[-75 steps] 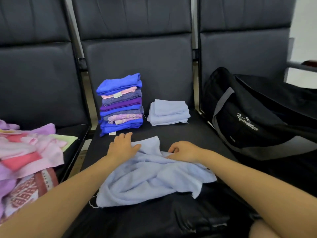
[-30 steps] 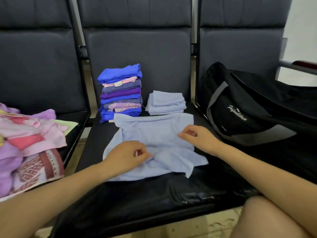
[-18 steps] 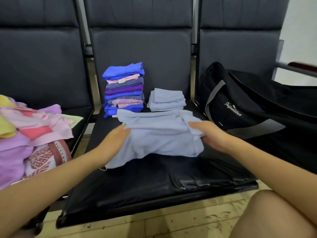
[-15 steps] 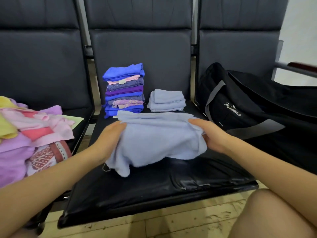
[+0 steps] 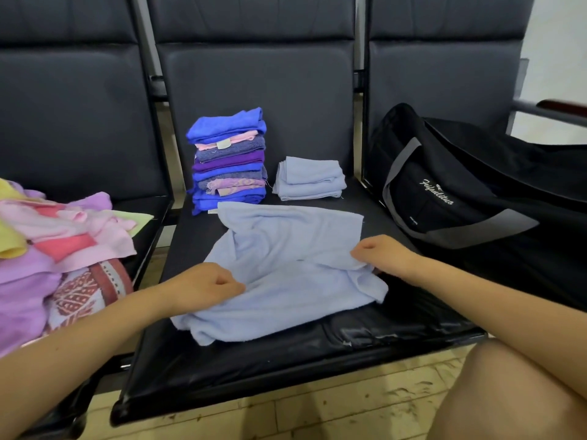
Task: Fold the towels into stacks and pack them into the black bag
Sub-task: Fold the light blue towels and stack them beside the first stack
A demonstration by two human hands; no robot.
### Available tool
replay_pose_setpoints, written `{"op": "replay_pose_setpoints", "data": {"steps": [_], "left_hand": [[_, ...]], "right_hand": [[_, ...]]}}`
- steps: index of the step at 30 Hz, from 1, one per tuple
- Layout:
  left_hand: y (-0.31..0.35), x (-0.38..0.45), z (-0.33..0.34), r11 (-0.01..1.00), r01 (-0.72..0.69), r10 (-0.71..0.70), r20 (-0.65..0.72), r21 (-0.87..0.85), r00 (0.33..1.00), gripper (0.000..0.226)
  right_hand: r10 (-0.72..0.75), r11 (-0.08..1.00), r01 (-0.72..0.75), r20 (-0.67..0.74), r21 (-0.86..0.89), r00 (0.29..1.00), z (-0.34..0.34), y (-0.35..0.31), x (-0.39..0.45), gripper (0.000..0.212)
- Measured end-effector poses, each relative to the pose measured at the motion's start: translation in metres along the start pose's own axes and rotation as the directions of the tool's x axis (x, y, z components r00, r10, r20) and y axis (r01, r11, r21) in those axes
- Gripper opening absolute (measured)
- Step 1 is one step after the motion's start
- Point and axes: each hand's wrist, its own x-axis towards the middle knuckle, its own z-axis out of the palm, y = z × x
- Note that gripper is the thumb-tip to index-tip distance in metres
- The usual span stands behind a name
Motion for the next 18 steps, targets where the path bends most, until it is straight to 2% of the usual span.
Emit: {"op": "replay_pose_setpoints", "data": {"steps": [3,5,7,8,9,10,12,14,15,16,17,18], "left_hand": [[0.009,0.001,-0.002,0.999,0.015,-0.018,0.11,0.03,0.994,0.042],[0.013,0.004,-0.004,0.996,0.062,-0.073,0.185,0.063,0.98,0.041],[0.017,0.011,-0.002,0.985,0.122,-0.145,0.206,0.122,0.968,0.04],[0.019,0.015,0.001,0.977,0.149,-0.178,0.196,0.154,0.964,0.039],[0.021,0.02,0.004,0.967,0.168,-0.201,0.173,0.192,0.964,0.037],[0.022,0.025,0.007,0.961,0.173,-0.208,0.153,0.214,0.966,0.036],[0.025,0.031,0.01,0.961,0.173,-0.205,0.138,0.214,0.969,0.034],[0.025,0.037,0.011,0.972,0.135,-0.164,0.144,0.193,0.976,0.031],[0.026,0.039,0.012,0.977,0.113,-0.14,0.145,0.182,0.979,0.03],[0.027,0.042,0.014,0.982,0.09,-0.113,0.13,0.167,0.985,0.03],[0.03,0.044,0.014,0.99,0.074,-0.087,0.102,0.123,0.991,0.028],[0.033,0.047,0.016,0.998,0.052,-0.055,0.058,0.038,0.997,0.025]], "right_hand": [[-0.052,0.979,0.09,-0.204,0.182,0.978,-0.006,-0.012,0.004,0.019],[-0.005,0.917,0.132,-0.32,0.376,0.947,-0.011,-0.024,0.007,0.018],[0.147,0.704,0.161,-0.364,0.692,0.92,-0.023,-0.036,0.01,0.024],[0.205,0.608,0.168,-0.357,0.776,0.911,-0.028,-0.039,0.012,0.028],[0.233,0.562,0.156,-0.337,0.812,0.912,-0.033,-0.043,0.011,0.029],[0.234,0.583,0.127,-0.315,0.803,0.92,-0.036,-0.045,0.011,0.026],[0.156,0.757,0.07,-0.284,0.649,0.946,-0.037,-0.047,0.013,0.018],[0.168,0.932,-0.091,-0.199,0.35,0.965,-0.033,-0.055,0.011,0.023],[0.211,0.966,-0.178,-0.17,0.188,0.963,-0.03,-0.055,0.011,0.027],[0.207,0.978,-0.199,-0.184,0.061,0.961,-0.028,-0.054,0.012,0.029],[0.138,0.99,-0.129,-0.183,0.06,0.973,-0.026,-0.052,0.014,0.028],[0.046,0.985,-0.014,-0.19,0.17,0.981,-0.022,-0.05,0.012,0.024]]}}
